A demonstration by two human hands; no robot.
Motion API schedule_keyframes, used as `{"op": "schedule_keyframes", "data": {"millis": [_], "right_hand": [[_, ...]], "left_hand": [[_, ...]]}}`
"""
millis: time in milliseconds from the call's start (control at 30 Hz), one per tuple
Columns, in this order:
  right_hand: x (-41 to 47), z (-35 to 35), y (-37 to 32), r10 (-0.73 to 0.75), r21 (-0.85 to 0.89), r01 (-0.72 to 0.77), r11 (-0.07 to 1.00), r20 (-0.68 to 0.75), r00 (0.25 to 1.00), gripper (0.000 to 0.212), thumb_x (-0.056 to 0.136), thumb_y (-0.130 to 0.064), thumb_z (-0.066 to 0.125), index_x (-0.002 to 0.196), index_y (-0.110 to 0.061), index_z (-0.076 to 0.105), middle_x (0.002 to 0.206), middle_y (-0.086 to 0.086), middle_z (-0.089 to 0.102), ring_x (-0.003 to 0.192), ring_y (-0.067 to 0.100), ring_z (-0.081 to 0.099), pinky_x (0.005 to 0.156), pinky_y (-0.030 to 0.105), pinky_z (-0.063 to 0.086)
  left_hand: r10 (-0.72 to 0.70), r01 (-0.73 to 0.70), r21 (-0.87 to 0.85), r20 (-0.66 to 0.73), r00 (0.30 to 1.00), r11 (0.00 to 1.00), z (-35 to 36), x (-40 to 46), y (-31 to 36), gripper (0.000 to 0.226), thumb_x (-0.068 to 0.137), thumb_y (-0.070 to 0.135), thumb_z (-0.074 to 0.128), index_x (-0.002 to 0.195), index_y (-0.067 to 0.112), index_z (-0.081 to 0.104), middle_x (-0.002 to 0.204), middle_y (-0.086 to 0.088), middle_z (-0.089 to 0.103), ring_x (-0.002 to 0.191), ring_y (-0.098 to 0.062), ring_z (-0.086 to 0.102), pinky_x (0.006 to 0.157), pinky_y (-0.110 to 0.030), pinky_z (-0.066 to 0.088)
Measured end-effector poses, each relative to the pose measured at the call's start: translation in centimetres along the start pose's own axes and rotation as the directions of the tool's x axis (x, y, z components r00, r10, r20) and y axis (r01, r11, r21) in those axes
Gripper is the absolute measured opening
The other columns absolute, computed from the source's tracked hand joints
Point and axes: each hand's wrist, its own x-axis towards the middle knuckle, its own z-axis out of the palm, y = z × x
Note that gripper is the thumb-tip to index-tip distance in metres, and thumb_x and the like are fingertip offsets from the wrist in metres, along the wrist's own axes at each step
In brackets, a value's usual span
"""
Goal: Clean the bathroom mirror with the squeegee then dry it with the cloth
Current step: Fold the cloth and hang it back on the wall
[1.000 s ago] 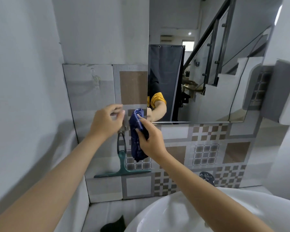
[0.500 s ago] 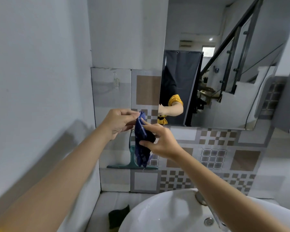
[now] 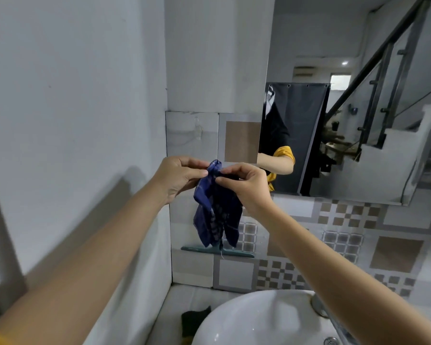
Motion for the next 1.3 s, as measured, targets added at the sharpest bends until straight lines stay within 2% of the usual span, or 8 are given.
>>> {"op": "schedule_keyframes", "data": {"millis": [133, 267, 467, 667, 833, 1000, 1133, 1300], "right_hand": [[2.0, -0.1, -1.1, -0.116, -0.242, 0.126, 0.962, 0.056, 0.992, 0.022, 0.080, 0.000, 0.072, 0.085, -0.022, 0.074, 0.084, -0.007, 0.071, 0.079, 0.004, 0.066, 0.075, 0.018, 0.053], [4.6, -0.1, -2.2, -0.265, -0.561, 0.341, 0.754, 0.216, 0.940, 0.034, 0.088, 0.005, 0.056, 0.100, -0.020, 0.075, 0.091, 0.000, 0.055, 0.078, 0.008, 0.051, 0.067, 0.006, 0.041], [9.9, 0.3, -3.8, -0.310, -0.761, 0.457, 0.460, 0.345, 0.886, 0.053, 0.084, 0.012, 0.051, 0.118, -0.025, 0.068, 0.098, 0.003, 0.041, 0.076, 0.020, 0.045, 0.056, 0.039, 0.048], [14.7, 2.5, -4.5, -0.274, -0.854, 0.425, 0.299, 0.350, 0.896, 0.063, 0.084, 0.009, 0.047, 0.130, -0.033, 0.056, 0.100, 0.003, 0.029, 0.085, 0.018, 0.033, 0.047, 0.023, 0.026], [17.1, 3.9, -3.0, -0.211, -0.852, 0.374, 0.366, 0.315, 0.925, 0.055, 0.086, 0.001, 0.051, 0.132, -0.030, 0.054, 0.108, 0.006, 0.033, 0.096, 0.024, 0.040, 0.057, 0.031, 0.038], [17.5, 3.6, -0.9, -0.259, -0.763, 0.403, 0.506, 0.311, 0.914, 0.038, 0.095, -0.016, 0.047, 0.131, -0.022, 0.055, 0.103, 0.005, 0.034, 0.091, 0.025, 0.049, 0.073, 0.033, 0.048], [17.1, 3.4, -0.3, -0.277, -0.669, 0.393, 0.631, 0.279, 0.919, 0.039, 0.093, -0.022, 0.059, 0.131, -0.018, 0.057, 0.102, 0.005, 0.040, 0.093, 0.017, 0.045, 0.081, 0.016, 0.033], [17.5, 2.9, -0.5, -0.345, -0.609, 0.421, 0.672, 0.245, 0.906, 0.036, 0.088, -0.011, 0.065, 0.123, -0.018, 0.064, 0.100, 0.004, 0.043, 0.087, 0.012, 0.044, 0.074, -0.002, 0.030]], "left_hand": [[0.085, -0.072, 0.156, -0.078, 0.993, 0.985, -1.0, 0.8, 1.8, 0.018, 0.074, -0.010, 0.065, 0.079, 0.007, 0.070, 0.071, -0.004, 0.069, 0.057, -0.010, 0.064, 0.052, -0.017, 0.050], [0.191, -0.119, 0.417, -0.135, 0.972, 0.901, -2.3, 2.8, 3.2, 0.024, 0.075, -0.009, 0.059, 0.077, 0.011, 0.072, 0.073, -0.002, 0.068, 0.055, -0.004, 0.061, 0.052, -0.014, 0.047], [0.460, -0.167, 0.780, -0.169, 0.872, 0.603, -2.7, 6.6, 4.2, 0.034, 0.083, -0.007, 0.044, 0.098, 0.007, 0.072, 0.102, -0.010, 0.069, 0.087, -0.020, 0.061, 0.077, -0.017, 0.042], [0.544, -0.237, 0.842, -0.079, 0.835, 0.485, -3.6, 11.4, 4.8, 0.032, 0.085, -0.007, 0.045, 0.110, -0.002, 0.064, 0.115, -0.021, 0.062, 0.100, -0.032, 0.060, 0.087, -0.024, 0.044], [0.493, -0.256, 0.805, -0.052, 0.869, 0.536, -4.0, 13.7, 4.4, 0.029, 0.085, 0.002, 0.056, 0.113, 0.001, 0.064, 0.102, -0.018, 0.069, 0.085, -0.023, 0.063, 0.070, -0.014, 0.042], [0.429, -0.265, 0.607, -0.139, 0.893, 0.749, -3.9, 14.6, 2.6, 0.041, 0.075, 0.015, 0.075, 0.113, 0.004, 0.064, 0.114, -0.009, 0.066, 0.100, -0.016, 0.061, 0.088, -0.022, 0.045], [0.483, -0.321, 0.535, -0.191, 0.855, 0.781, -3.7, 14.6, 2.1, 0.026, 0.071, 0.010, 0.077, 0.095, 0.009, 0.069, 0.097, -0.004, 0.068, 0.080, -0.011, 0.061, 0.076, -0.018, 0.048], [0.586, -0.417, 0.561, -0.156, 0.795, 0.715, -3.9, 14.4, 2.7, 0.018, 0.076, 0.003, 0.071, 0.089, 0.014, 0.071, 0.083, 0.000, 0.067, 0.071, -0.006, 0.060, 0.067, -0.010, 0.048]]}}
